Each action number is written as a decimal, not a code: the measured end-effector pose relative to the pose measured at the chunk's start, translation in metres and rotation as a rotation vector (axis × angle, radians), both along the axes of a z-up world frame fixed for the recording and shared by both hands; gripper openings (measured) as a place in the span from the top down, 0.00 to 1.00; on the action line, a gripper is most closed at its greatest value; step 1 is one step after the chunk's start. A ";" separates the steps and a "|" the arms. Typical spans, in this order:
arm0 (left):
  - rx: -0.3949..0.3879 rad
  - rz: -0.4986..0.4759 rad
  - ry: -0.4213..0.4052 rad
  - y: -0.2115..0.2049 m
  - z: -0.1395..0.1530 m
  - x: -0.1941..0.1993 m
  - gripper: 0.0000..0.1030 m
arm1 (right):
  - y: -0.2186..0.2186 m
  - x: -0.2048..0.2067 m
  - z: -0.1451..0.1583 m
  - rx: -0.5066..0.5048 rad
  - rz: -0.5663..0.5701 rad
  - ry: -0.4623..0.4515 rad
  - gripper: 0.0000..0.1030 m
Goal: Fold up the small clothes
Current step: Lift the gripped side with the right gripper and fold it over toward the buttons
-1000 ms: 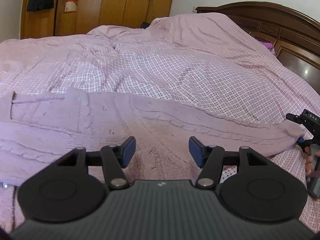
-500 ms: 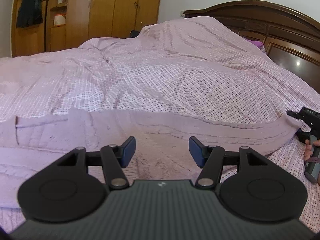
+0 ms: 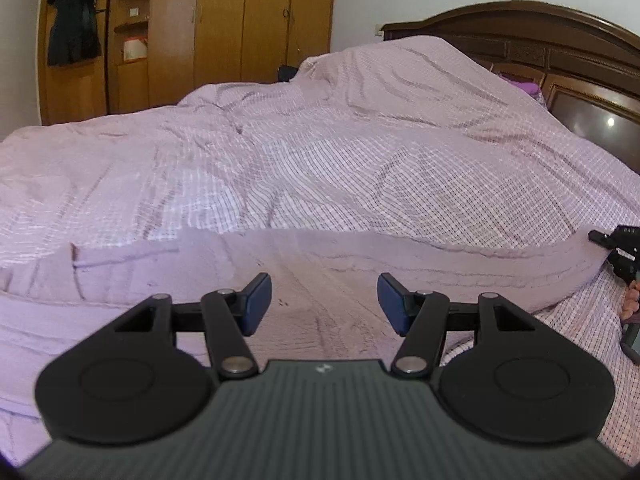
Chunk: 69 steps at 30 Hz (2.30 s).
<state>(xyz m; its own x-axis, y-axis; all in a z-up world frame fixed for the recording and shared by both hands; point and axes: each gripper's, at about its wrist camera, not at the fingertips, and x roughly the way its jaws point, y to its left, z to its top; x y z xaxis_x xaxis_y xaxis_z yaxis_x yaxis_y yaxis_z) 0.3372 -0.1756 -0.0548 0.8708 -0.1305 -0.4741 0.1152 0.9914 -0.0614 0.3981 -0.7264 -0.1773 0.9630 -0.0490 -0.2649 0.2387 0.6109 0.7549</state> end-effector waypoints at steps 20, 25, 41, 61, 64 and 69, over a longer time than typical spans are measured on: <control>-0.038 0.113 -0.028 0.079 0.035 -0.045 0.42 | 0.091 0.030 0.045 -0.067 0.141 -0.048 0.92; -0.052 0.151 -0.053 0.113 0.055 -0.063 0.42 | 0.132 0.022 0.067 -0.073 0.193 -0.071 0.92; -0.076 0.243 -0.061 0.224 0.062 -0.110 0.42 | 0.283 -0.003 0.160 -0.308 0.368 -0.146 0.92; -0.115 0.284 -0.034 0.280 0.058 -0.127 0.42 | 0.525 -0.078 0.227 -0.401 0.548 -0.187 0.92; -0.081 0.291 -0.040 0.283 0.058 -0.129 0.41 | 0.567 -0.083 0.227 -0.449 0.570 -0.198 0.92; -0.081 0.300 -0.036 0.293 0.059 -0.130 0.42 | 0.632 -0.093 0.225 -0.516 0.585 -0.202 0.92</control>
<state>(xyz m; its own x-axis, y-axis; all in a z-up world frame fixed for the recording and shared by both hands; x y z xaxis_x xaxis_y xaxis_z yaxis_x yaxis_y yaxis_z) 0.2072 0.1177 0.0041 0.8921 0.0988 -0.4408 -0.1781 0.9737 -0.1423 0.3053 -0.0940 0.0475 0.8974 0.4094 -0.1647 -0.3386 0.8781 0.3382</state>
